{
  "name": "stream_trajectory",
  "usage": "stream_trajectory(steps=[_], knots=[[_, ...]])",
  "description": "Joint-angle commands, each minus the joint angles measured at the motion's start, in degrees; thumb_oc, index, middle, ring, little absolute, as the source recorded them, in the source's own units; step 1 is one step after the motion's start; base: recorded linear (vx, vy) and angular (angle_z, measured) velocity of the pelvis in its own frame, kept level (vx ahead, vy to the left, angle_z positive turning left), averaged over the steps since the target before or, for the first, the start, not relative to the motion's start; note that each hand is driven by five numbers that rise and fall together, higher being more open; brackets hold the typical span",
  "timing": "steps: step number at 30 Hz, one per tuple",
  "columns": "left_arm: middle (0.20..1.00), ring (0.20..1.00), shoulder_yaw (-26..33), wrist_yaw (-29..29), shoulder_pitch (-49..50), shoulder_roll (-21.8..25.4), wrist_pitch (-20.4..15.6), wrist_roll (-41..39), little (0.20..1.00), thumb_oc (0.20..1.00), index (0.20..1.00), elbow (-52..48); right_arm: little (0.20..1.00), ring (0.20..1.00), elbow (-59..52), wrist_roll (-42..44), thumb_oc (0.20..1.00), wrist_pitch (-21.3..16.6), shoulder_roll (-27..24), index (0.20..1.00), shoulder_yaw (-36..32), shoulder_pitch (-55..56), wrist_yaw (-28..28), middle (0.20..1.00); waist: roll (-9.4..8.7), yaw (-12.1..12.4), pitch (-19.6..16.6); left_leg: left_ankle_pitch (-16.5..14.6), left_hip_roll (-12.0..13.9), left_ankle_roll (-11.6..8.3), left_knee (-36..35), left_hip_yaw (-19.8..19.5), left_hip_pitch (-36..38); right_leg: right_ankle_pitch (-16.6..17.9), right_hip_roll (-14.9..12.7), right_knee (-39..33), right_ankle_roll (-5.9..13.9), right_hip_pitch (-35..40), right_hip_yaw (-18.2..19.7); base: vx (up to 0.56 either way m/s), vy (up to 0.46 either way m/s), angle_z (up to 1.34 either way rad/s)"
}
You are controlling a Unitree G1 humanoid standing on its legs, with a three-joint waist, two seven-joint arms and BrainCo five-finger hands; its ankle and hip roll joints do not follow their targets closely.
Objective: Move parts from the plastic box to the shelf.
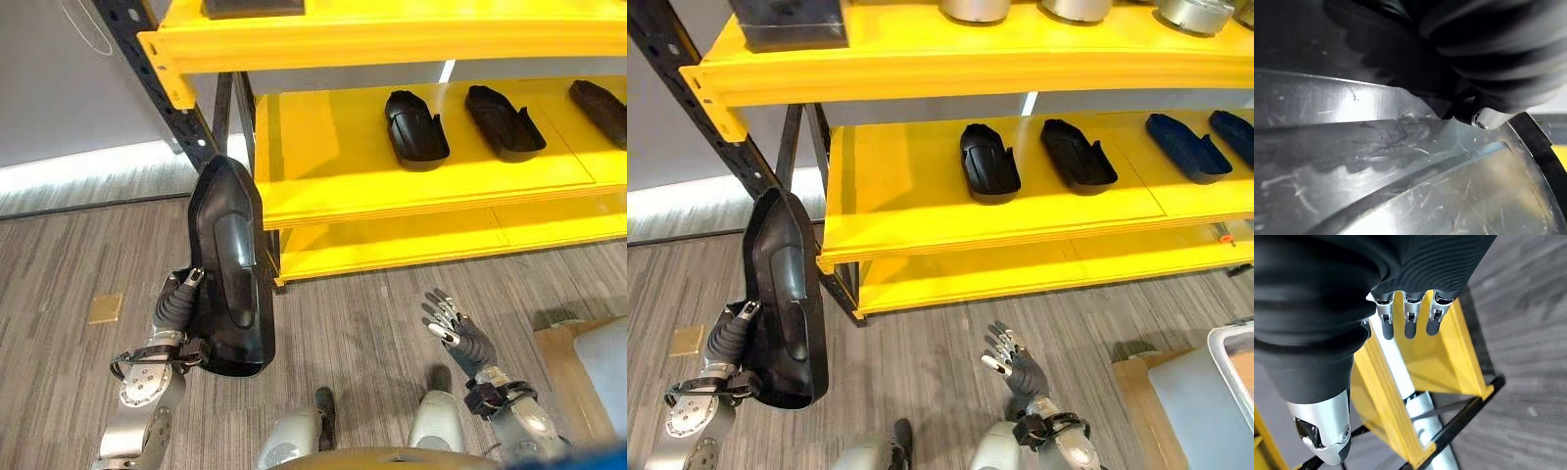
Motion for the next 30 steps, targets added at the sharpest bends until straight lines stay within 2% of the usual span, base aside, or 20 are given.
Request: stream_trajectory(steps=[1, 2, 3, 7, 13, 18, 26, 30], knots=[[0.200, 0.200, 1.94, -0.96, -0.63, 0.80, -4.07, 0.47, 0.200, 0.200, 0.200, -7.80, 1.000, 1.000, -3.59, 0.89, 1.000, -2.21, -1.26, 1.000, -2.69, -0.17, 0.98, 1.000, -1.22, -1.67, 2.98, -1.92, 11.88, -6.69, -4.03, -5.73, 7.72, 0.42, 0.12, 1.56, 2.76, 4.99, 1.08, 0.20, -0.241, 0.13], [0.200, 0.200, 1.53, -1.45, -0.78, 0.02, -4.18, 0.53, 0.200, 0.200, 0.200, -8.00, 1.000, 1.000, -3.33, 0.54, 1.000, -2.05, -1.39, 1.000, -2.43, -0.09, 1.23, 1.000, -2.04, -1.64, 2.49, -1.86, 12.23, -7.13, -4.09, -5.81, 8.23, 0.30, 0.93, 1.92, 2.72, 5.96, 1.73, 0.26, -0.308, 0.38], [0.200, 0.200, 1.26, -1.74, -0.50, -0.80, -4.10, 0.32, 0.200, 0.200, 0.200, -8.33, 1.000, 1.000, -3.53, 0.34, 1.000, -2.00, -1.73, 1.000, -2.37, -0.04, 1.33, 1.000, -2.23, -1.46, 2.06, -1.58, 12.73, -7.50, -4.43, -5.75, 8.83, 0.15, 1.28, 2.41, 2.54, 6.47, 0.86, 0.22, -0.270, 0.55], [0.200, 0.200, 0.24, -2.74, 0.22, -2.06, -3.31, -1.34, 0.200, 0.200, 0.200, -9.16, 1.000, 1.000, -3.79, 0.47, 1.000, -2.35, -3.33, 1.000, -4.35, 0.56, 1.01, 1.000, -1.75, -1.62, -0.17, 1.54, 17.57, -9.67, -8.04, -7.11, 9.59, -6.18, 5.03, 6.58, 0.75, 7.76, -2.52, 0.18, -0.280, 0.47], [0.200, 0.200, -0.66, -3.02, -0.42, -1.39, -2.48, -1.27, 0.200, 0.200, 0.200, -10.09, 1.000, 1.000, -3.55, 0.32, 1.000, -2.83, -4.55, 1.000, -5.20, -0.39, -0.09, 1.000, -0.31, -2.08, -0.86, 4.68, 20.71, -10.57, -11.01, -7.01, 10.36, -9.68, 5.89, 12.20, -0.17, 6.43, -5.31, 0.11, -0.135, 0.37], [0.200, 0.200, -1.92, -2.93, -2.36, 0.10, -2.47, -0.46, 0.200, 0.200, 0.200, -10.85, 1.000, 1.000, -3.17, 0.69, 1.000, -2.82, -5.17, 1.000, -4.49, -1.36, -0.08, 1.000, 0.77, -2.49, -0.91, 6.27, 21.55, -10.71, -12.08, -6.89, 10.87, -11.93, 6.49, 15.71, -0.79, 4.76, -5.29, 0.08, -0.067, -0.01], [0.200, 0.200, -2.20, -2.34, -3.80, 1.03, -2.74, -0.08, 0.200, 0.200, 0.200, -11.64, 1.000, 1.000, -1.94, 0.68, 1.000, -2.24, -5.66, 1.000, -3.02, -2.15, 0.48, 1.000, 1.66, -2.93, -0.79, 6.85, 21.53, -10.54, -12.50, -6.26, 11.58, -13.04, 7.31, 18.57, -1.04, 1.90, -2.97, 0.04, -0.028, -0.05], [0.200, 0.200, -2.13, -3.00, -3.08, 0.39, -2.75, -0.80, 0.200, 0.200, 0.200, -11.67, 1.000, 1.000, -1.90, 0.22, 1.000, -1.97, -6.64, 1.000, -3.12, -1.73, 1.23, 1.000, 2.15, -3.17, -1.08, 8.45, 21.89, -10.54, -10.92, -6.70, 11.54, -14.75, 8.96, 18.70, -2.39, 1.84, -1.05, 0.04, -0.086, -0.08]])
